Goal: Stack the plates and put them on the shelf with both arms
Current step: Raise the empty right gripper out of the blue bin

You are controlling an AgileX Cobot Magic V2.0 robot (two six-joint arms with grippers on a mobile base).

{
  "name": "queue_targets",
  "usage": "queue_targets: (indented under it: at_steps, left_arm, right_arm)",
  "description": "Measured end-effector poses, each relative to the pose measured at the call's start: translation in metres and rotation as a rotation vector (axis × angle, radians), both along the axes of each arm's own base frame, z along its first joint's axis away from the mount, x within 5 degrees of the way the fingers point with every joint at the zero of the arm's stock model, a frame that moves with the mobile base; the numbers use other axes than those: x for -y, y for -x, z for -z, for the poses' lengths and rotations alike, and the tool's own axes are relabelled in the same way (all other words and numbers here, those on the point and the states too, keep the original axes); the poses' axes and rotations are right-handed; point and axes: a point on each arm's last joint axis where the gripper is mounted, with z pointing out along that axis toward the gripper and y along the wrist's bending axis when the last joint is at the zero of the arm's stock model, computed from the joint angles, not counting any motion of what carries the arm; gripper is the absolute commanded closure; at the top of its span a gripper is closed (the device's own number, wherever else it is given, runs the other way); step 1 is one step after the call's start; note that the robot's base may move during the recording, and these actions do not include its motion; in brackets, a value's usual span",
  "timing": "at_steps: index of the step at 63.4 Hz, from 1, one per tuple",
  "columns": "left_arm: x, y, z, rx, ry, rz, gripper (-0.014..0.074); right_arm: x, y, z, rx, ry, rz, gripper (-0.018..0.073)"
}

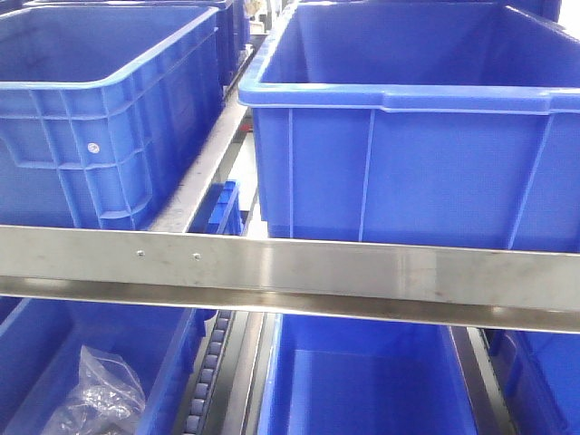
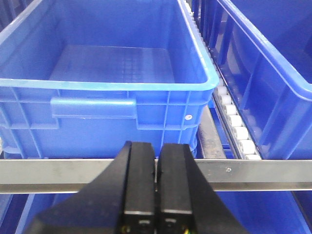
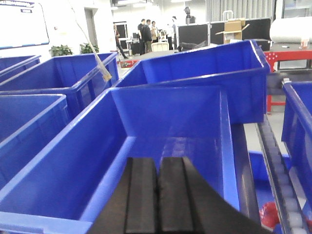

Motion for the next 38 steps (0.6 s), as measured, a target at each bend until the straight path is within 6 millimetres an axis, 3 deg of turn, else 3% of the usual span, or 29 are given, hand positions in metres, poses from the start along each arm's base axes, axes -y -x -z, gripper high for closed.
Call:
queue_targets:
  at_steps: [9,16,38]
  left_arm:
    - [0.000,0.000,0.000,0.000,0.000,0.000,0.0513]
    - [0.000,0.000,0.000,0.000,0.000,0.000,0.0513]
    - [0.000,0.000,0.000,0.000,0.000,0.000,0.0513]
  right_arm:
    - [0.005,0.020,-0.005,0.077,-0.003,0.049,0.0504]
    - [0.010,0.033,0.004,0.097,-0.001,0.113,0.0504]
    - [0.015,0.045,0.096,-0.049,-0.002,0.201,0.0504]
